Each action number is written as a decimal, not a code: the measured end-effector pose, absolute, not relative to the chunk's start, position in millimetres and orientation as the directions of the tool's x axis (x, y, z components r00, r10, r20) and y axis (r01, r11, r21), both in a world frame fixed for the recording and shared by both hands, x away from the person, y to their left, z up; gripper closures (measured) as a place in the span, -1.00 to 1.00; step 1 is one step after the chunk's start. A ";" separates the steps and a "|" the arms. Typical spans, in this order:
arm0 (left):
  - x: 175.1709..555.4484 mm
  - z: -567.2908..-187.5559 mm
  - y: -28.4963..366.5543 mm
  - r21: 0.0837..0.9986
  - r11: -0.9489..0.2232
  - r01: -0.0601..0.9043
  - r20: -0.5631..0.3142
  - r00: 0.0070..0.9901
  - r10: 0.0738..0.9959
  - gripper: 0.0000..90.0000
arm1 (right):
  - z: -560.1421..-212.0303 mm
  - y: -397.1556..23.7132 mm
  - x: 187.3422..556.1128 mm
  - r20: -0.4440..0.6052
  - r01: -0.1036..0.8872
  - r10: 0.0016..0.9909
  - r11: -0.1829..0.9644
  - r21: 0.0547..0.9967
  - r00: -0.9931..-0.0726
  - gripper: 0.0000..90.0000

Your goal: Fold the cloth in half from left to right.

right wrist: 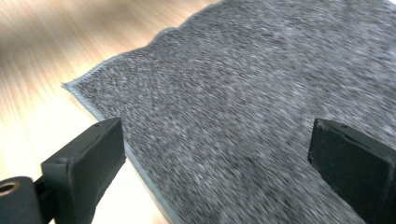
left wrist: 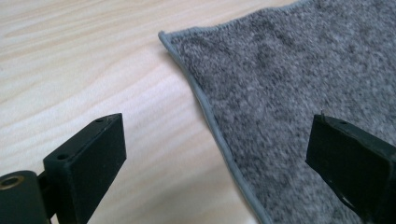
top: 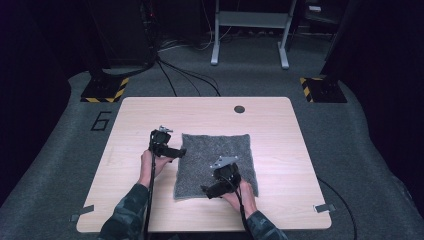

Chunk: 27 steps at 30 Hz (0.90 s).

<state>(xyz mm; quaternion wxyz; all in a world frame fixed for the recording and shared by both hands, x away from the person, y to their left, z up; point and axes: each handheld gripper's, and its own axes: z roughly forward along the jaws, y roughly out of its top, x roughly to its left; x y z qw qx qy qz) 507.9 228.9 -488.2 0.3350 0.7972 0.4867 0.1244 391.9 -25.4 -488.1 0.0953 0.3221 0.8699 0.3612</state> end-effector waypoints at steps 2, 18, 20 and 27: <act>514.2 -489.8 228.5 0.651 -0.295 0.699 -0.141 0.493 0.858 -0.93 | -490.4 -18.6 391.6 0.066 0.483 0.616 0.541 0.689 -0.785 -0.93; 553.3 -491.6 218.9 0.658 -0.314 0.684 -0.079 0.478 0.875 -0.66 | -496.0 35.8 382.8 0.028 0.400 0.525 0.612 0.682 -0.851 -0.74; 558.2 -491.3 217.1 0.650 -0.329 0.685 -0.080 0.492 0.867 -0.64 | -498.3 42.4 382.1 0.025 0.394 0.516 0.620 0.679 -0.856 -0.70; 572.7 -493.2 213.0 0.646 -0.308 0.698 -0.072 0.458 0.886 -0.40 | -503.0 63.5 376.4 -0.003 0.348 0.479 0.642 0.683 -0.878 -0.31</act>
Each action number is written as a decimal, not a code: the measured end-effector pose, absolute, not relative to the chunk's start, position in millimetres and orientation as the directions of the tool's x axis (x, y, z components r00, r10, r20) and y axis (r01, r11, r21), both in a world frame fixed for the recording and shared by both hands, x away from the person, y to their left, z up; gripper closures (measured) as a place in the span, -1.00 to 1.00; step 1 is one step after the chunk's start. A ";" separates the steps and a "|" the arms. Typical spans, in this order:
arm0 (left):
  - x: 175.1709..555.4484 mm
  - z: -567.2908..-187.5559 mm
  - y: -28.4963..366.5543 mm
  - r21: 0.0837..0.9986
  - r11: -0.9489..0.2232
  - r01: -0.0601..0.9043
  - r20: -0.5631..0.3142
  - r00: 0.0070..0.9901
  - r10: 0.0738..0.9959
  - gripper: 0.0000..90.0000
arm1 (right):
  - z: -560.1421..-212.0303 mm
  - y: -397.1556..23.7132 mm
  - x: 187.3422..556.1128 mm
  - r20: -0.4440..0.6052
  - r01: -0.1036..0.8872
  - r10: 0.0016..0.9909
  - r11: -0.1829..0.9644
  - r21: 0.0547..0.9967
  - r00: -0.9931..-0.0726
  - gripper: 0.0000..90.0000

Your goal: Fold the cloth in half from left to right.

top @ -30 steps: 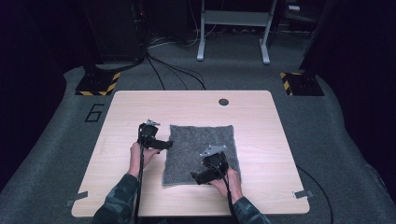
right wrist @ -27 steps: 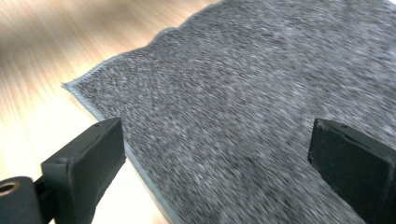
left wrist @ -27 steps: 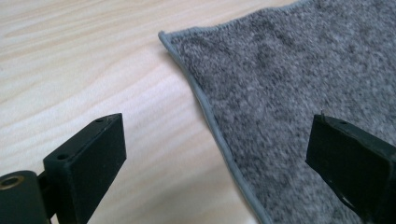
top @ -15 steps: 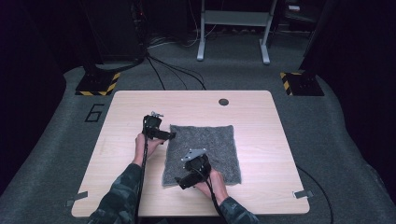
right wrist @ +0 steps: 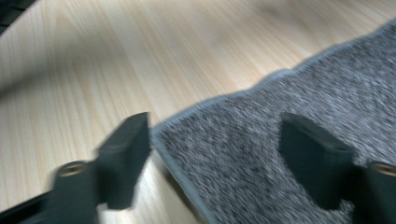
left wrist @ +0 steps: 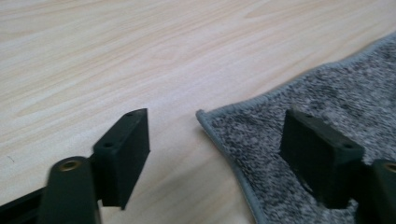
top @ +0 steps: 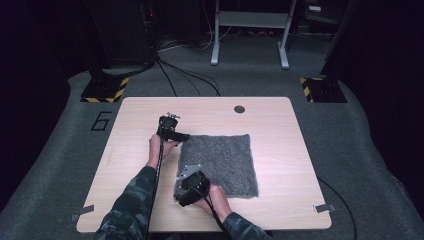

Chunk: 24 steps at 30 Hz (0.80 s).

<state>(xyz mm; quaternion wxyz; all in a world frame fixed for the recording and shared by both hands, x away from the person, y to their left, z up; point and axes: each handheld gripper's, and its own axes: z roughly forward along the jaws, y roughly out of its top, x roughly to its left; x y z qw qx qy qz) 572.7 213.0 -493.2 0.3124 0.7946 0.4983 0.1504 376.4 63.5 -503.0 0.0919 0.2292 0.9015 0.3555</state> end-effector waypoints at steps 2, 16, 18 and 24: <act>575.3 -494.0 212.9 0.634 -0.313 0.707 -0.071 0.456 0.887 -0.34 | -504.3 69.0 374.4 -0.016 0.327 0.460 0.653 0.683 -0.888 -0.17; 582.5 -505.5 208.1 0.626 -0.343 0.701 -0.038 0.467 0.884 0.19 | -513.4 80.1 371.0 -0.003 0.347 0.463 0.668 0.659 -0.886 0.50; 582.1 -505.6 207.2 0.628 -0.350 0.695 -0.024 0.467 0.884 0.34 | -513.2 79.7 370.9 -0.007 0.347 0.466 0.668 0.659 -0.885 0.64; 578.3 -505.2 201.1 0.625 -0.378 0.683 -0.003 0.486 0.874 0.75 | -514.1 76.9 371.4 -0.001 0.356 0.477 0.656 0.665 -0.879 0.89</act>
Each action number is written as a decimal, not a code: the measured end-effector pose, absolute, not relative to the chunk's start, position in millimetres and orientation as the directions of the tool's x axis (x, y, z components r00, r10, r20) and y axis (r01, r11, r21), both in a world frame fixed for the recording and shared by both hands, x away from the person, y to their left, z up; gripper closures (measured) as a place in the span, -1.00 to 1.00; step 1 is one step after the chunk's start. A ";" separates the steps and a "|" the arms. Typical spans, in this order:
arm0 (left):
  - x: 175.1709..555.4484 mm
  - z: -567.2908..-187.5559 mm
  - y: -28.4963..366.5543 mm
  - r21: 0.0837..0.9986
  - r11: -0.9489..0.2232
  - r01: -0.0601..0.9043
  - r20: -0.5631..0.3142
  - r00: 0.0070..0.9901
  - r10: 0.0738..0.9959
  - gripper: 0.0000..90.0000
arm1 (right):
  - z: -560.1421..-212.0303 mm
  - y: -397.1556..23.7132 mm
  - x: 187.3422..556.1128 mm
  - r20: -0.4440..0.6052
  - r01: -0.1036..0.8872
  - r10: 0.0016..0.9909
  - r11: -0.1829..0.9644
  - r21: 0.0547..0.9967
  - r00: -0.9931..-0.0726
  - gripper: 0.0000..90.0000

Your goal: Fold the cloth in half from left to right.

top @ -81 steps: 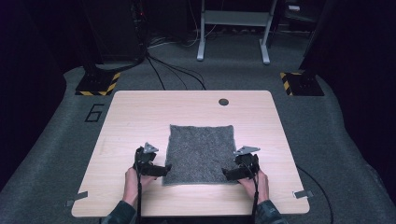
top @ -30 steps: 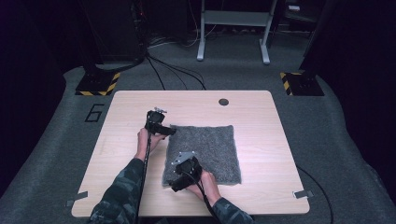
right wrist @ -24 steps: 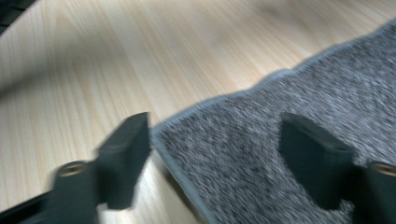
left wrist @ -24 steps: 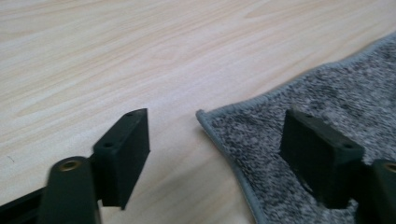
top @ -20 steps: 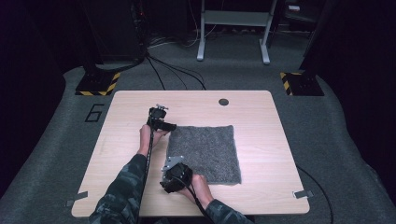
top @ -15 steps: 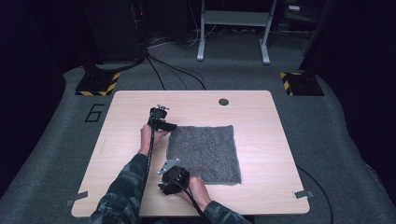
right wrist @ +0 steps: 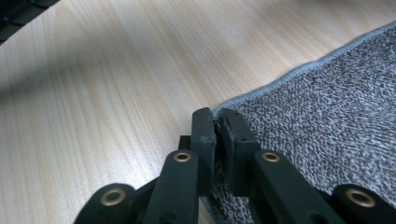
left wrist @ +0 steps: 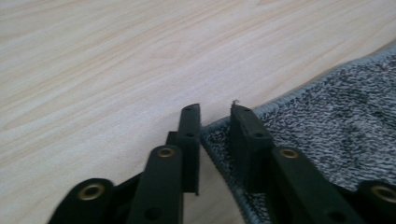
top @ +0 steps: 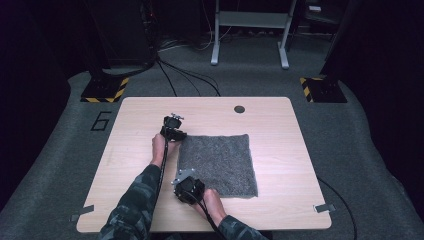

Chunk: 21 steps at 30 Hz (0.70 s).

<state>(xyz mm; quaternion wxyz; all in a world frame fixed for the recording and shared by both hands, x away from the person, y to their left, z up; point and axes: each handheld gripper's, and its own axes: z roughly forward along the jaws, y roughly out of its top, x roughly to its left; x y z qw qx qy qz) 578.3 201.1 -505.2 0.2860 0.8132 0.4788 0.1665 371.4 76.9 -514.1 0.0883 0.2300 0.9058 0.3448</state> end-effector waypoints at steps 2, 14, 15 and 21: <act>577.1 -505.1 198.2 0.624 -0.384 0.681 0.002 0.490 0.872 0.90 | -514.1 76.7 370.9 0.000 0.360 0.482 0.654 0.666 -0.876 0.91; 572.5 -486.7 201.3 0.643 -0.378 0.666 0.005 0.490 0.872 0.97 | -495.5 54.1 365.0 0.048 0.382 0.511 0.573 0.725 -0.858 0.93; 572.4 -484.2 201.5 0.646 -0.379 0.662 0.007 0.492 0.871 0.97 | -492.0 51.2 365.9 0.048 0.376 0.508 0.568 0.733 -0.860 0.94; 573.0 -464.5 201.1 0.635 -0.399 0.662 0.023 0.500 0.866 0.97 | -479.4 42.2 367.1 0.072 0.393 0.538 0.511 0.764 -0.840 0.94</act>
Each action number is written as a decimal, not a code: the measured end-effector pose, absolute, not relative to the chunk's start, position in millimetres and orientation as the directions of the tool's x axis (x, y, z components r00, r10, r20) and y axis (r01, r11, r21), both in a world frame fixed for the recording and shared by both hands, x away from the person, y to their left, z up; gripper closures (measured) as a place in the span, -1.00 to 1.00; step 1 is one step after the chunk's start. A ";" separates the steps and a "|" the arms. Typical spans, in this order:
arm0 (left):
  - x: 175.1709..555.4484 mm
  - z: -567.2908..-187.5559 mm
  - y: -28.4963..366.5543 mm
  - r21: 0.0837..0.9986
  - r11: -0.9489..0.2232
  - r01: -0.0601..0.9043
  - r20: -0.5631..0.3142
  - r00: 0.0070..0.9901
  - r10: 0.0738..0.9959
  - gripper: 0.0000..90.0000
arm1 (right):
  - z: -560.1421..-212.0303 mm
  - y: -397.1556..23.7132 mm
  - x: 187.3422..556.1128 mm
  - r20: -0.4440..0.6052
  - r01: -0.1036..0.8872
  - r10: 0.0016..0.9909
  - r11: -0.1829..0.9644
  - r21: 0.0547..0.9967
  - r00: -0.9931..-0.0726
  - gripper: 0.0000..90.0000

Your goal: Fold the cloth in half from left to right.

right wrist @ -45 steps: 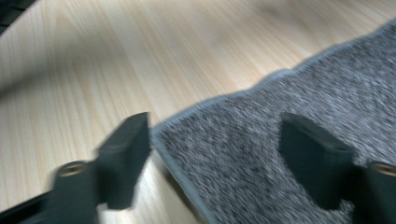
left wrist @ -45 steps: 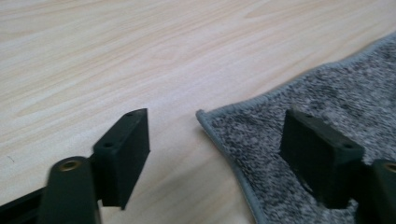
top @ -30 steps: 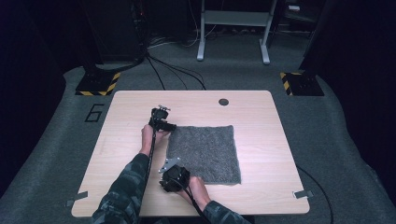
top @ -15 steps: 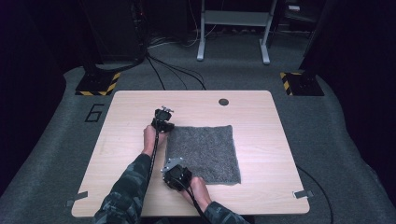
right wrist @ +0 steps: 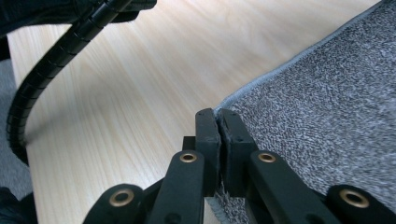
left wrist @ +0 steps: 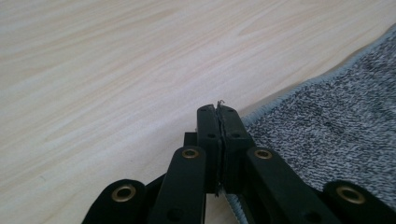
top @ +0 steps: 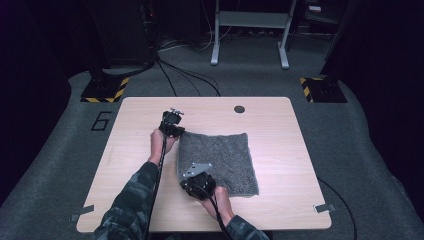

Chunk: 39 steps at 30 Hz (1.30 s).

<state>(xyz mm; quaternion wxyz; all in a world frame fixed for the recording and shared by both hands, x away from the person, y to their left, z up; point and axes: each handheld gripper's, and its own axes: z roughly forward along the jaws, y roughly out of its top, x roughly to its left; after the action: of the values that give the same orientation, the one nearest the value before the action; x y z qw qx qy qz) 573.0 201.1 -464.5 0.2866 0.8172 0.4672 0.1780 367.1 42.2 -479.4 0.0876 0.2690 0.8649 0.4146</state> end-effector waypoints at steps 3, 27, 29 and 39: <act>575.1 -454.5 201.5 0.640 -0.401 0.655 0.028 0.501 0.865 0.98 | -472.2 41.2 366.8 0.067 0.380 0.538 0.496 0.781 -0.840 0.94; 589.5 -378.4 173.2 0.664 -0.472 0.580 0.142 0.522 0.841 0.98 | -423.1 23.7 361.6 0.049 0.315 0.559 0.390 0.865 -0.828 0.93; 591.5 -382.3 165.5 0.662 -0.470 0.584 0.129 0.529 0.839 0.98 | -429.7 12.8 361.9 0.059 0.337 0.576 0.389 0.857 -0.815 0.93; 599.6 -408.5 116.7 0.623 -0.514 0.590 0.132 0.569 0.812 0.97 | -453.7 -22.9 361.3 0.075 0.415 0.636 0.405 0.815 -0.768 0.93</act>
<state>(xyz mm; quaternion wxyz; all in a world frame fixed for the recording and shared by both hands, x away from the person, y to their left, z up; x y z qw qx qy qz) 599.6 116.7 -408.5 0.2663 0.8446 0.4149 0.2087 361.3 -22.9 -453.7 0.1245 0.3168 0.8288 0.4440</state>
